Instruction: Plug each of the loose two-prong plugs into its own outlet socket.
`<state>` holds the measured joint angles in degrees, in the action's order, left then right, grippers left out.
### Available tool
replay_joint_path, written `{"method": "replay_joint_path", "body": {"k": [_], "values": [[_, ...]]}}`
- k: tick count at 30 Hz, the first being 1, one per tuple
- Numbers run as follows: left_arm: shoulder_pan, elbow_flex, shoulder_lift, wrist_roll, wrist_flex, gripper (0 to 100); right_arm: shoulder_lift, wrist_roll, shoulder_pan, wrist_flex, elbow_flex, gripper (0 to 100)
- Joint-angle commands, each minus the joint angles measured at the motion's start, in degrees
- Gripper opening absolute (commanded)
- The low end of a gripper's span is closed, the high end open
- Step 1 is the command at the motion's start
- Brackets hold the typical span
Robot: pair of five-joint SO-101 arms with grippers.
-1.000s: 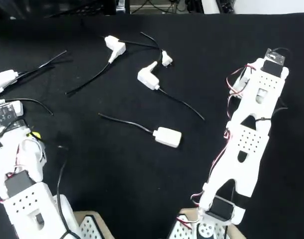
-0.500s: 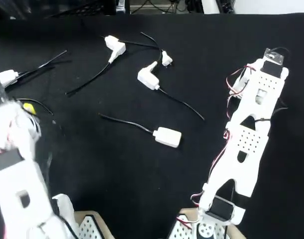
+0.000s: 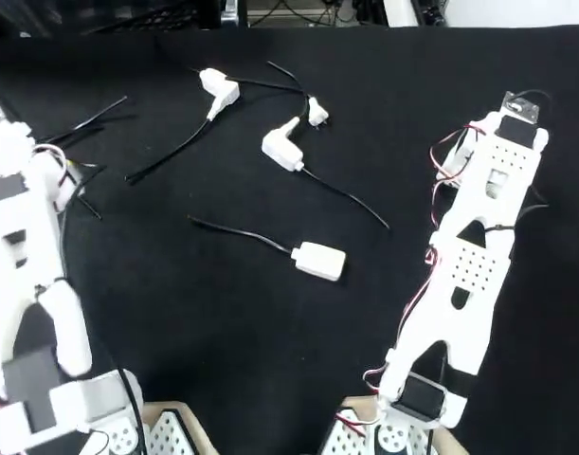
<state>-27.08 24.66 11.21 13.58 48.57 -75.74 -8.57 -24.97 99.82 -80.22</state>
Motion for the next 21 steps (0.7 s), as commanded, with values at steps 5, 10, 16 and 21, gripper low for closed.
{"method": "replay_joint_path", "body": {"k": [5, 10, 16, 21], "values": [[2.2, -5.0, -6.9, 9.1, -0.4, 15, -2.2, 0.5, 0.1, 0.7, 0.0, 19.8], [2.3, -6.1, -13.1, 11.7, -0.4, 15, -2.2, 0.5, 0.1, 0.7, 0.0, 19.8], [2.3, -11.7, -20.7, 12.4, -1.7, 15, -2.2, 0.5, 0.0, 0.7, 0.0, 19.8], [3.4, -16.5, -26.9, 13.6, -0.4, 14, -2.2, 0.5, -0.1, 0.7, 0.0, 19.8]]}}
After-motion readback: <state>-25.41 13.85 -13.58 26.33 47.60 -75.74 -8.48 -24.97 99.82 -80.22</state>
